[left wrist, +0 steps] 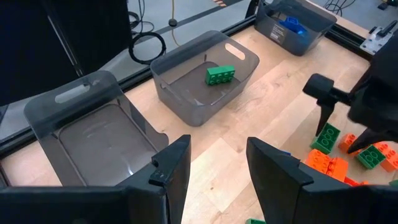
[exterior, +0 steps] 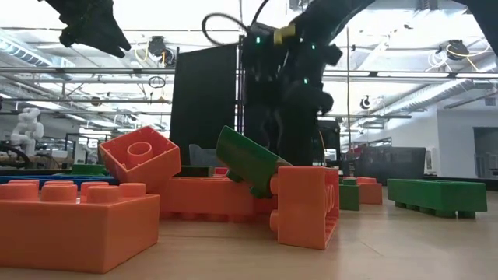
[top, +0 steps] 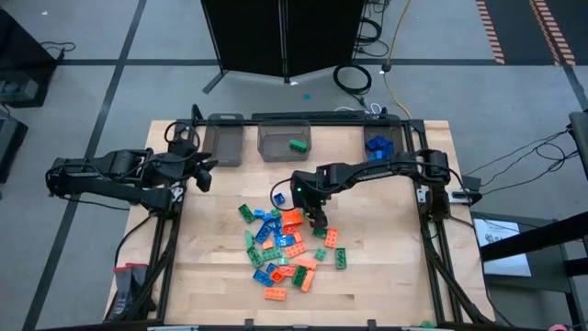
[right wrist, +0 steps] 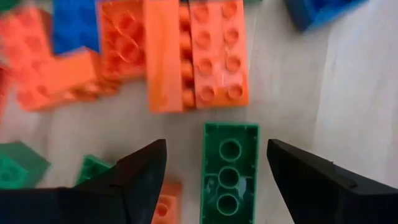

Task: Sort blocks
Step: Put the green piece into the middle black bin

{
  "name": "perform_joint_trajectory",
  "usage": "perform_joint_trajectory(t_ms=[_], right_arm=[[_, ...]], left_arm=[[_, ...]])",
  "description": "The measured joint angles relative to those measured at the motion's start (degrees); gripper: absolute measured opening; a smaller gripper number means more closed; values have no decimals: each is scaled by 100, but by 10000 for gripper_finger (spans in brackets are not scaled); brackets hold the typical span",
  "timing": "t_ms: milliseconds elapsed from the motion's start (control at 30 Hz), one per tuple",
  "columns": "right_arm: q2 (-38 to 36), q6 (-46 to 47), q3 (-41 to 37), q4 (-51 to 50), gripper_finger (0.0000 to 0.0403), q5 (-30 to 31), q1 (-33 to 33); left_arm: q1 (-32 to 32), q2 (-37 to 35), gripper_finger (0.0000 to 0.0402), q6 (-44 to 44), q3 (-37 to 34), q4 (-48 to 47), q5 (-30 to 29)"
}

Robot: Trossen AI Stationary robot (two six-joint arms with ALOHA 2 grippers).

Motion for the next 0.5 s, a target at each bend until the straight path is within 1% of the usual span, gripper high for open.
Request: perform_joint_trajectory(t_ms=[133,233,267,333,433,467,500], right_arm=[[245,127,-84,65,274,5,-12],[369,257,-73,50,264,218,3],[389,321,-62,54,252,350,16],[395,353,-64,27,215,559,38],[395,411,-64,0,131,746,53],[394,426,-64,-10,116,801,63],[394,433,-64,-14,117,819,60]], left_arm=[[1,-1,160,-7,0,2,0],[1,0,160,-9,0,4,0],[1,-1,160,-9,0,4,0],[0,1,160,-9,0,7,0],[0,1,160,-9,0,7,0],[0,0,160,-9,0,7,-1],[1,-1,160,-9,0,7,-2]])
